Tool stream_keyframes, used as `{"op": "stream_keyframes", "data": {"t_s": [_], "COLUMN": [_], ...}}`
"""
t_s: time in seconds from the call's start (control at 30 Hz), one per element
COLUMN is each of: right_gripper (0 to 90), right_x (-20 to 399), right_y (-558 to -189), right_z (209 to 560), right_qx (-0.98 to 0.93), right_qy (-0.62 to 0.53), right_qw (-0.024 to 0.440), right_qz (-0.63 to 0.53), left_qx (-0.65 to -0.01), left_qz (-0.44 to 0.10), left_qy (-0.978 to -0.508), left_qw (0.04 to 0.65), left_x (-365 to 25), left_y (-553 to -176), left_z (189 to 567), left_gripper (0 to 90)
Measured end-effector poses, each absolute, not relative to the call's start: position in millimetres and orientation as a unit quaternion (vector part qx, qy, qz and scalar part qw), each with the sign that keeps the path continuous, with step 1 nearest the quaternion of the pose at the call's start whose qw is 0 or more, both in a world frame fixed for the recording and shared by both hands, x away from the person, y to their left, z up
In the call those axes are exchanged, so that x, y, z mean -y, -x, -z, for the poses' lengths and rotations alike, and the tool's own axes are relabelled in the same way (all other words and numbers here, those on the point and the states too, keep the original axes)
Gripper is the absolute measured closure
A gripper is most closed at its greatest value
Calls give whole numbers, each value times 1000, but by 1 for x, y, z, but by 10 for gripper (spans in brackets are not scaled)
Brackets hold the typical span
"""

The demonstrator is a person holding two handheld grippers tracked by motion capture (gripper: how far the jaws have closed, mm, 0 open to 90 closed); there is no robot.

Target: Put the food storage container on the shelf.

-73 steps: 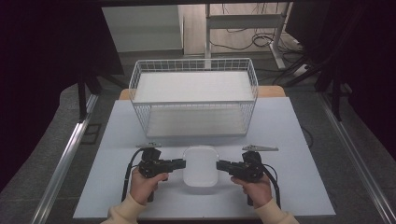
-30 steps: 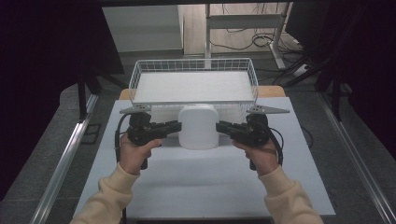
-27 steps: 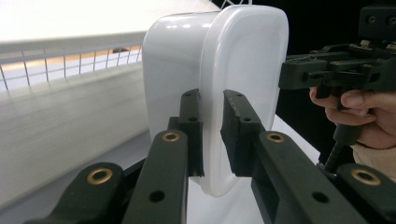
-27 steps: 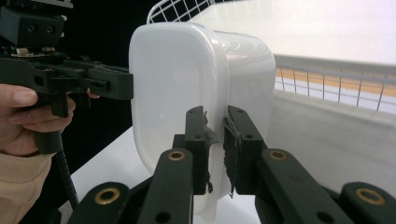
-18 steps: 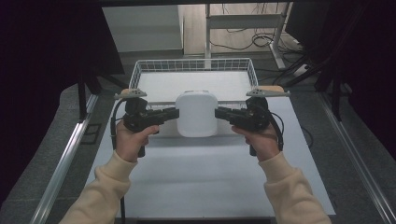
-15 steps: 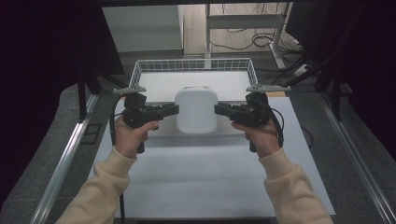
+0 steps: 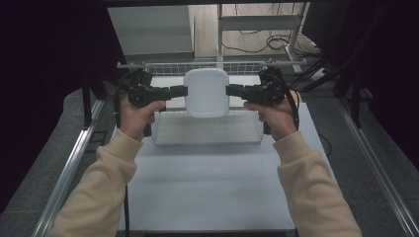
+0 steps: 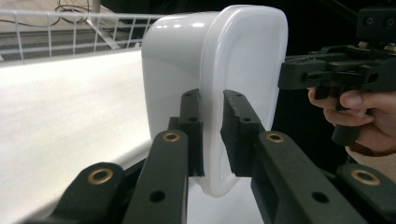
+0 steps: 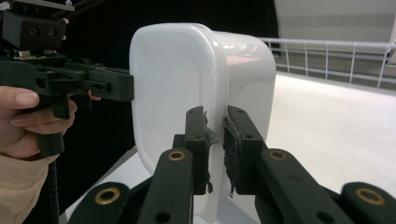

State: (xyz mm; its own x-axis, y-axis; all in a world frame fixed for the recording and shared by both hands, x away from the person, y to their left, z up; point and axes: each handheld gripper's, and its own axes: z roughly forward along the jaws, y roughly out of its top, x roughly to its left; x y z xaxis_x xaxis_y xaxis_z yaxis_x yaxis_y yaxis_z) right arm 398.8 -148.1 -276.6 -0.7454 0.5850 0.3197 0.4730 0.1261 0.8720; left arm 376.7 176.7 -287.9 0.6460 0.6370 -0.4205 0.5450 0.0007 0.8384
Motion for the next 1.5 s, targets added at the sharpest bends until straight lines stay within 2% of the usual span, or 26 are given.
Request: {"op": "stream_keyframes", "data": {"t_s": [0.27,0.8,1.13,1.27,1.5], "right_gripper": [803,793,713,688,671], "right_x": [142,134,130,129,131], "right_y": [-427,-479,-512,-522,-532], "right_z": [269,280,290,296,308], "right_qx": [-749,-746,-723,-707,-678], "right_qy": [-363,-430,-479,-501,-526], "right_qw": [36,-27,-63,-77,-102], "right_qz": [-552,-508,-495,-493,-504], "left_qx": [-430,-480,-521,-542,-547], "left_qz": [-24,58,116,152,167], "left_qy": [-705,-684,-655,-624,-615], "left_qw": [564,547,535,542,543], "left_x": [-183,-192,-195,-199,-200], "left_y": [-405,-457,-495,-512,-518], "left_z": [282,298,306,319,329], "left_gripper": [794,797,762,755,716]}}
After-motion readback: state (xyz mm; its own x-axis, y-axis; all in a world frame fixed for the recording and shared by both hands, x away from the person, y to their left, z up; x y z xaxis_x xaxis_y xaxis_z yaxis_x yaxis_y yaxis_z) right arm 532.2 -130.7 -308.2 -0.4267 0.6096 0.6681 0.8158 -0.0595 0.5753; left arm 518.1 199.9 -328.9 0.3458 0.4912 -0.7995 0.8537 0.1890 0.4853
